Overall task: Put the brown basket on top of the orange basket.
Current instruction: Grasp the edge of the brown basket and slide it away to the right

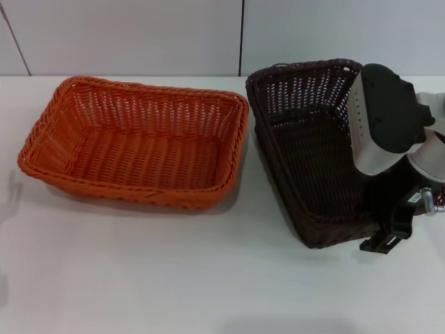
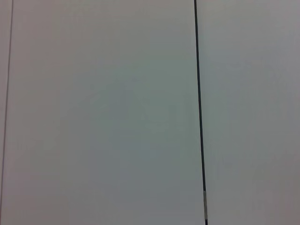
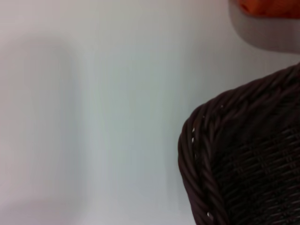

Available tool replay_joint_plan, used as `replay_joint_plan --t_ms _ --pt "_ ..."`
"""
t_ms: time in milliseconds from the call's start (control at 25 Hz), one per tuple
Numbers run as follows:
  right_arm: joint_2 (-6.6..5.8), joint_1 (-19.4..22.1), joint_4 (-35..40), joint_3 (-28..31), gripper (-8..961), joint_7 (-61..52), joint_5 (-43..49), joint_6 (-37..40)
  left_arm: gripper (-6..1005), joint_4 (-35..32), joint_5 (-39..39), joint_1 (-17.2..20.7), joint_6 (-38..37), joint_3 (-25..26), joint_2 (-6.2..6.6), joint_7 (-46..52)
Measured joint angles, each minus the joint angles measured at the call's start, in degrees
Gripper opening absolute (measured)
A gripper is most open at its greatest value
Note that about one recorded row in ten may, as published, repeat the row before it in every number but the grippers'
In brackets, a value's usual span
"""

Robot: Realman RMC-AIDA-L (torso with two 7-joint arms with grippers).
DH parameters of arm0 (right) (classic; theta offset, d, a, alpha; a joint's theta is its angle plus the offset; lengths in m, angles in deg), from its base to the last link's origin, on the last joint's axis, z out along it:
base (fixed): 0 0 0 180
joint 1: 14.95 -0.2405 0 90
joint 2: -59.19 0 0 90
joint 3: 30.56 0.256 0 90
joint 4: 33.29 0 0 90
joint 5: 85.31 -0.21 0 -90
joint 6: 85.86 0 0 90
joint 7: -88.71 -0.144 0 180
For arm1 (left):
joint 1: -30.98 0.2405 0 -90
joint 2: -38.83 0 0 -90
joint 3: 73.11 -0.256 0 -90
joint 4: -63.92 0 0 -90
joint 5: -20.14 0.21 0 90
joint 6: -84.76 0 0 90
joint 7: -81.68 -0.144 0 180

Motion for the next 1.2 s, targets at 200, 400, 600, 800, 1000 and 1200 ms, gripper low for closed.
replay_joint_plan --t_ms 200,400,600,800,1000,1200 --pt "0.03 0.4 2.1 -1.5 665 0.0 0.2 0.5 764 -0.1 0.0 0.2 -0.3 0.0 0.0 0.0" --pt "0.1 0.7 3.1 -2.1 461 0.0 0.4 0.6 764 -0.5 0.0 0.3 -0.3 0.0 0.0 0.0" --pt "0.09 0.8 3.4 -2.2 251 -0.2 0.4 0.5 763 -0.8 0.0 0.1 -0.3 0.0 0.0 0.0" --pt "0.09 0.9 4.7 -2.7 163 -0.5 1.2 1.0 763 -1.4 0.0 -0.1 -0.3 0.0 0.0 0.0" --pt "0.11 1.6 8.0 -2.8 156 -1.2 2.7 1.6 763 -1.7 0.0 -0.3 0.0 0.2 0.0 0.0" --pt "0.22 2.6 13.7 -3.1 150 -1.9 3.6 3.1 763 -2.2 0.0 -0.4 0.0 0.4 0.0 0.0"
